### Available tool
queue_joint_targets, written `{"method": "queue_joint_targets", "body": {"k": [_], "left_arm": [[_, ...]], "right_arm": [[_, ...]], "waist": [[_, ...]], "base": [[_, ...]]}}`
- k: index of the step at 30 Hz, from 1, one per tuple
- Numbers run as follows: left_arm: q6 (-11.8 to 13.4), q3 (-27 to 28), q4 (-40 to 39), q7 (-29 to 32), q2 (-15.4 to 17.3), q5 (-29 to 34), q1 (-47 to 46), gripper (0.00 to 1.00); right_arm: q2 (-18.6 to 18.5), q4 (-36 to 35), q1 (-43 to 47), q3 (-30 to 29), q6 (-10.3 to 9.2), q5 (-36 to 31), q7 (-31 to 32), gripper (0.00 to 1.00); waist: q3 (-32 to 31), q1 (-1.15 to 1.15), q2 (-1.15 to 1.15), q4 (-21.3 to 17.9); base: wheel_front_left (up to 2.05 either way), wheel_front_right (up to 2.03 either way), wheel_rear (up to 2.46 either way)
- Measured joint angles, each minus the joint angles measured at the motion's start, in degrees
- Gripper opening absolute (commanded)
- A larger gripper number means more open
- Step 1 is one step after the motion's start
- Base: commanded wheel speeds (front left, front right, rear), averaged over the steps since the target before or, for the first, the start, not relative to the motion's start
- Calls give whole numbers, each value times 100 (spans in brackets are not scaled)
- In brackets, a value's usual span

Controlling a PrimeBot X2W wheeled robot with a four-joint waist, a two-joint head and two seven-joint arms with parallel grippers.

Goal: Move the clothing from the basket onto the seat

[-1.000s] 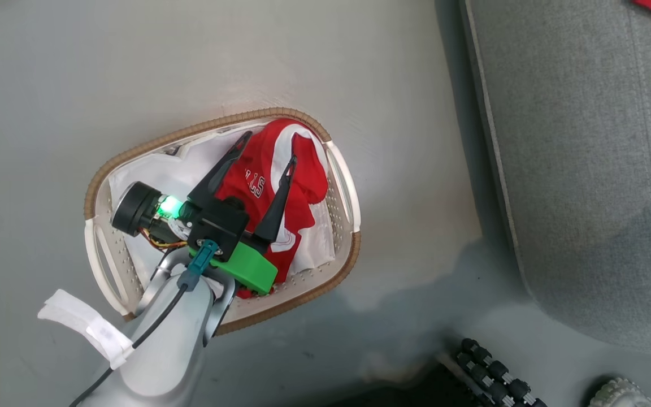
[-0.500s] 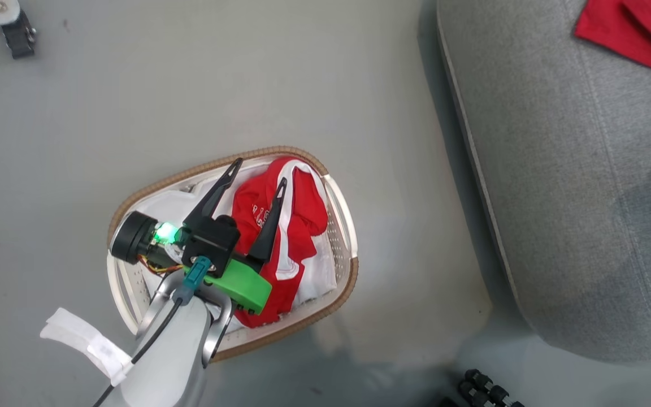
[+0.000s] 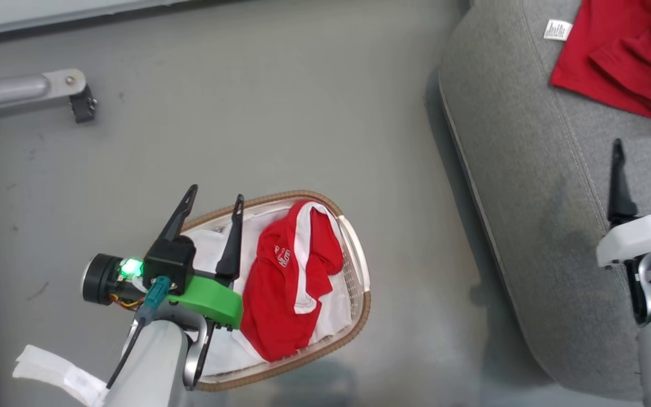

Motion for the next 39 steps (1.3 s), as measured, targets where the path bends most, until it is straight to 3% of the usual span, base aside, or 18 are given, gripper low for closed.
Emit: {"method": "queue_joint_targets", "body": {"k": [11,22,39], "left_arm": [[105,716,-16,0,-134,-102,405,100],[101,1220,11,0,-196,-123,828,100],[105,1306,52,0,-213,-465,1525,100]], "right_arm": [[316,-235,271,845,0,325,0,100],[452,-344,714,976,-1,389,0,100],[519,-219,1387,1154,-1,494,0,100]], "waist": [[-548,0,0,367],[-1087,0,0,563],[-1939,0,0,707]], "base": [[0,0,0],[0,0,0],[0,0,0]]}}
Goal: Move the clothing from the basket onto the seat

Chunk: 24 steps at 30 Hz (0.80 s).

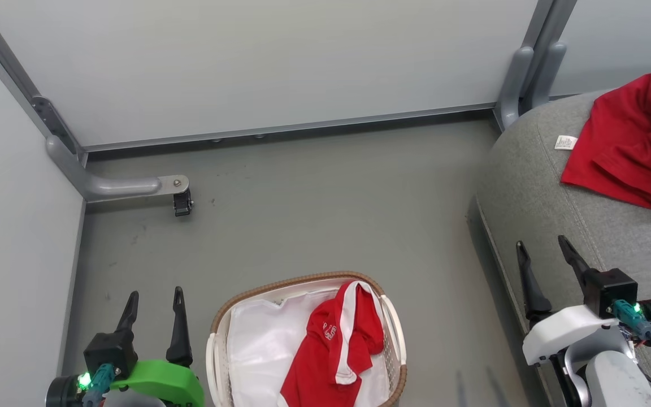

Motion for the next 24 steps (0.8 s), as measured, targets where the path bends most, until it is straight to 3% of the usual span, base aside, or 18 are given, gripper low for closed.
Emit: {"method": "queue_joint_targets", "body": {"k": [15,24], "left_arm": [[-90,-78,30,0,-1,-130,135,100],[-211,-459,162,0,-2,-126,-115,100]], "right_arm": [[21,-4,145,327,0,201,0,100],[23,-205,-77,447,0,289,0,100]], "waist": [[-27,0,0,-14],[381,0,0,-109]], "base": [[0,0,0],[0,0,0]]}}
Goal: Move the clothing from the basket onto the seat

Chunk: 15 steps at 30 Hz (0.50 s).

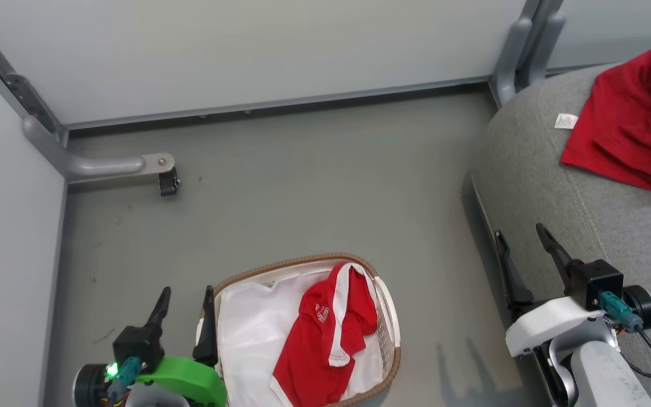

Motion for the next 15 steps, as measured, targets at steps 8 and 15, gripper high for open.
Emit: {"method": "queue_joint_targets", "body": {"k": [8,15], "left_arm": [[-71,-358,256,0,-4,-46,-411,100],[-143,-627,494,0,-8,-7,-833,100]], "right_arm": [[2,-146,-272,104,0,46,0,100],[12,-305,-517,174,0,109,0,100]], "waist": [[511,0,0,-163],[996,0,0,-361]], "base": [[0,0,0],[0,0,0]]}}
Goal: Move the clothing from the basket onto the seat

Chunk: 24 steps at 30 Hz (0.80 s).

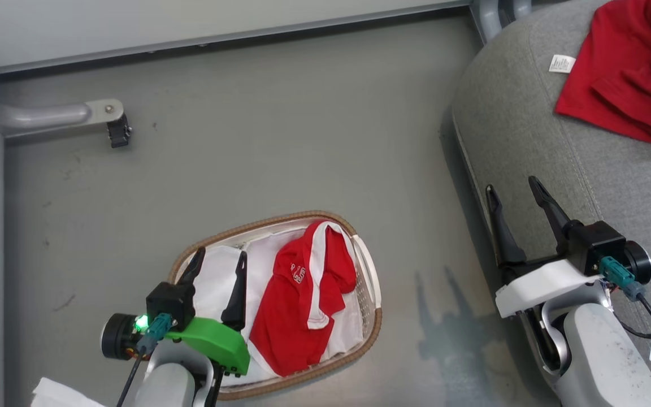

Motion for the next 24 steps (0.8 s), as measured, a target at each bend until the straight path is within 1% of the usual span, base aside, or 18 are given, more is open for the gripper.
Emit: {"method": "queue_joint_targets", "body": {"k": [8,14,24], "left_arm": [[-59,-320,358,0,-8,-4,-546,100],[-78,-476,644,0,-7,-1,-915,100],[-83,-981,1354,0,71,-299,-1628,100]], "right_arm": [[21,-99,-301,110,0,90,0,100],[30,-213,-558,296,0,202,0,100],[31,-432,-937,560,0,456,0,100]], "waist": [[617,0,0,-206],[1072,0,0,-332],[1797,1,0,-610]], "base": [[0,0,0],[0,0,0],[0,0,0]]}}
